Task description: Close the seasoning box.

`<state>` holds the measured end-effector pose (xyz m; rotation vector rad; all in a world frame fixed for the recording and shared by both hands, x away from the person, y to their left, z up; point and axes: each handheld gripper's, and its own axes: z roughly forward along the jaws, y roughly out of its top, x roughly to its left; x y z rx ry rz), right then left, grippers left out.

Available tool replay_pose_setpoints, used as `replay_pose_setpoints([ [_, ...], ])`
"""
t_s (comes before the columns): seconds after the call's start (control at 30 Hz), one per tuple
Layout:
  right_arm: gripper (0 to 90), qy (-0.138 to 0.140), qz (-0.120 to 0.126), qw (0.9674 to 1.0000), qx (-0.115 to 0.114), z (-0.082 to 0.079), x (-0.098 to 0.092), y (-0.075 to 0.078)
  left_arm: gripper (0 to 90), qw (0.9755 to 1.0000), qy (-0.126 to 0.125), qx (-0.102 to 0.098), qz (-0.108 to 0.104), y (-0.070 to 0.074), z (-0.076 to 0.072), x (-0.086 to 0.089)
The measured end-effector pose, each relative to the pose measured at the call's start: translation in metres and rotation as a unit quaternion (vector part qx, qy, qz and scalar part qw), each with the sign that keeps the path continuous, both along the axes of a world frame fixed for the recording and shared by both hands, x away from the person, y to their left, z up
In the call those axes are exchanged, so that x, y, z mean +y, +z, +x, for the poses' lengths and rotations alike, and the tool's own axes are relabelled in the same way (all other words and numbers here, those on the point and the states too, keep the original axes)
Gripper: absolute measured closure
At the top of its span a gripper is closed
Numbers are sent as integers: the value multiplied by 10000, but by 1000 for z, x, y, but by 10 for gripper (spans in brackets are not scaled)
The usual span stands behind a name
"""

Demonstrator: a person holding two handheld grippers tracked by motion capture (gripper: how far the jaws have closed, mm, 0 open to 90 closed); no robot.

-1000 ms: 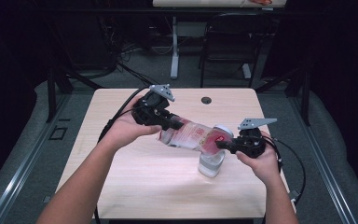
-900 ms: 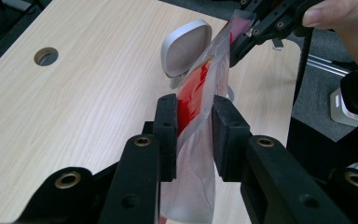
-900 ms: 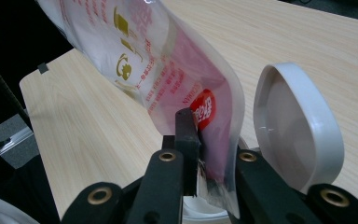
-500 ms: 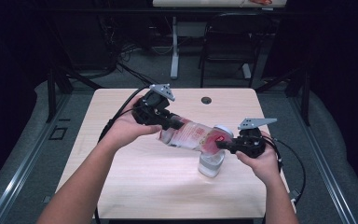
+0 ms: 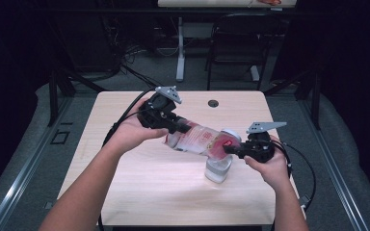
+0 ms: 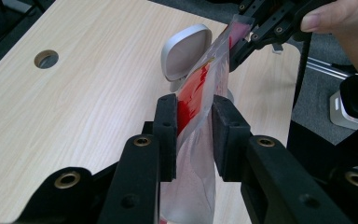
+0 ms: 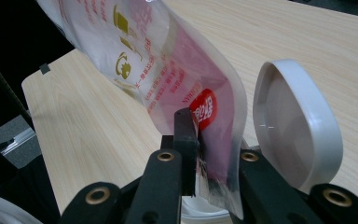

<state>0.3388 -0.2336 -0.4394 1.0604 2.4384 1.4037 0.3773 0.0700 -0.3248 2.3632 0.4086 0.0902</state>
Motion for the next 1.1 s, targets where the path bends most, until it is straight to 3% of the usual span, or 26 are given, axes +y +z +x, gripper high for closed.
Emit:
replay_pose_setpoints([
  [1.1, 855, -31, 41, 10000, 49, 1, -1, -2, 733, 10000, -19, -18, 24, 2, 0, -5],
])
